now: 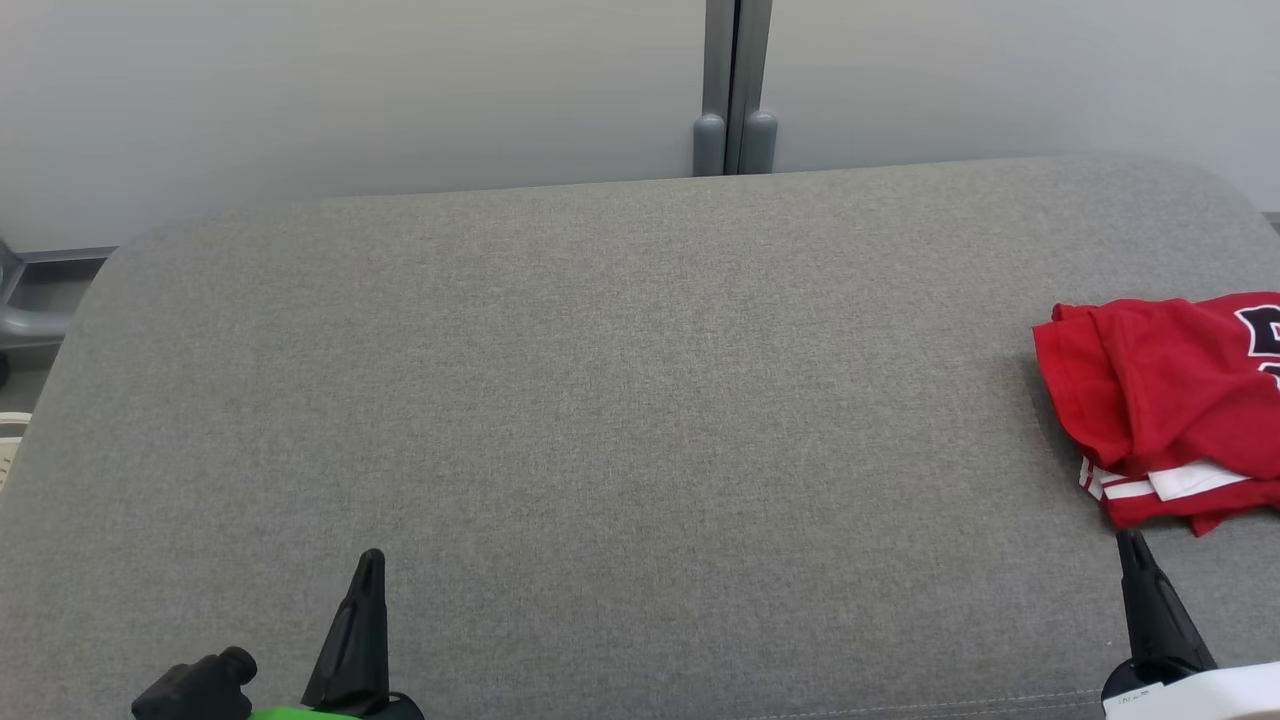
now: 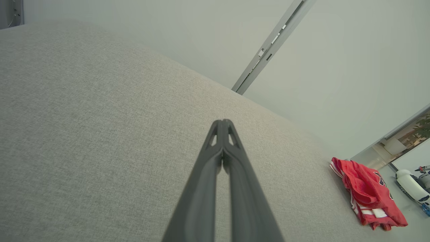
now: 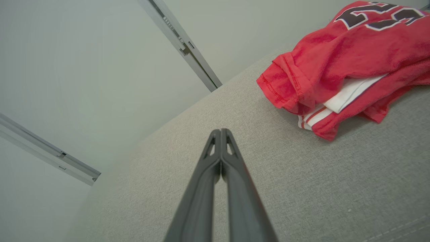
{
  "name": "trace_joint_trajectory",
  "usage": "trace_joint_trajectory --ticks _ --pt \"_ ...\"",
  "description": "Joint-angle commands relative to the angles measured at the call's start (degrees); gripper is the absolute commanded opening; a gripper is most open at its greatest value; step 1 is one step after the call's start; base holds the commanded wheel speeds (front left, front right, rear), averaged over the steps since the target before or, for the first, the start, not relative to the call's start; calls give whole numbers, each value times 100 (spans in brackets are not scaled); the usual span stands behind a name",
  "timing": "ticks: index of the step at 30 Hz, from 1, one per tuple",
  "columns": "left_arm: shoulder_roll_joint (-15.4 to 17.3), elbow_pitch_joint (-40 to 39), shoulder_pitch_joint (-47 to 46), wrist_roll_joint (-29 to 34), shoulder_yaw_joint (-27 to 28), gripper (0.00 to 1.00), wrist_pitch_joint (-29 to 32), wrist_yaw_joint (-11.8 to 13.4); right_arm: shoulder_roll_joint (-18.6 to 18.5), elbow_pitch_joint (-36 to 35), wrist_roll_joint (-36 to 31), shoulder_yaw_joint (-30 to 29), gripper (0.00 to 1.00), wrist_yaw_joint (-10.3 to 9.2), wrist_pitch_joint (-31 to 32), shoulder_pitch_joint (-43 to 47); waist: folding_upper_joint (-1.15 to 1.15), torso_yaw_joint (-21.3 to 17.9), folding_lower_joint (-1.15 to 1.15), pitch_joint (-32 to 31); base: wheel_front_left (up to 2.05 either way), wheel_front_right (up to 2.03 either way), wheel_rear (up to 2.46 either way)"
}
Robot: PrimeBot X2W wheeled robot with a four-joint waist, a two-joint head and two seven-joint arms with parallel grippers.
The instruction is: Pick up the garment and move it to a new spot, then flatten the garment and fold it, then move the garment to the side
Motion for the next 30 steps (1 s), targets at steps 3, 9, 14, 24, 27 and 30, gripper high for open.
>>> trace_joint_trajectory --ticks 3,9,14,24,27,30 --pt "-8 -176 88 -316 63 0 31 -71 -13 -155 401 -87 0 -2 112 78 0 -6 0 2 0 0 0" --pt "-62 -295 217 -740 108 0 84 -143 13 -224 930 -194 0 -2 292 186 0 -18 0 5 0 0 0" --pt "-105 -384 320 -1077 143 0 126 -199 31 -277 1343 -276 0 -2 428 266 0 -29 0 7 0 0 0" --pt "-182 -553 515 -1701 208 0 207 -304 48 -376 2121 -416 0 -2 667 432 0 -49 0 12 0 0 0" --pt "-209 -603 562 -1865 228 0 237 -339 50 -403 2342 -453 0 -2 733 473 0 -55 0 14 0 0 0" --pt "-234 -649 621 -2043 248 0 254 -364 52 -432 2556 -488 0 -2 793 519 0 -62 0 15 0 0 0"
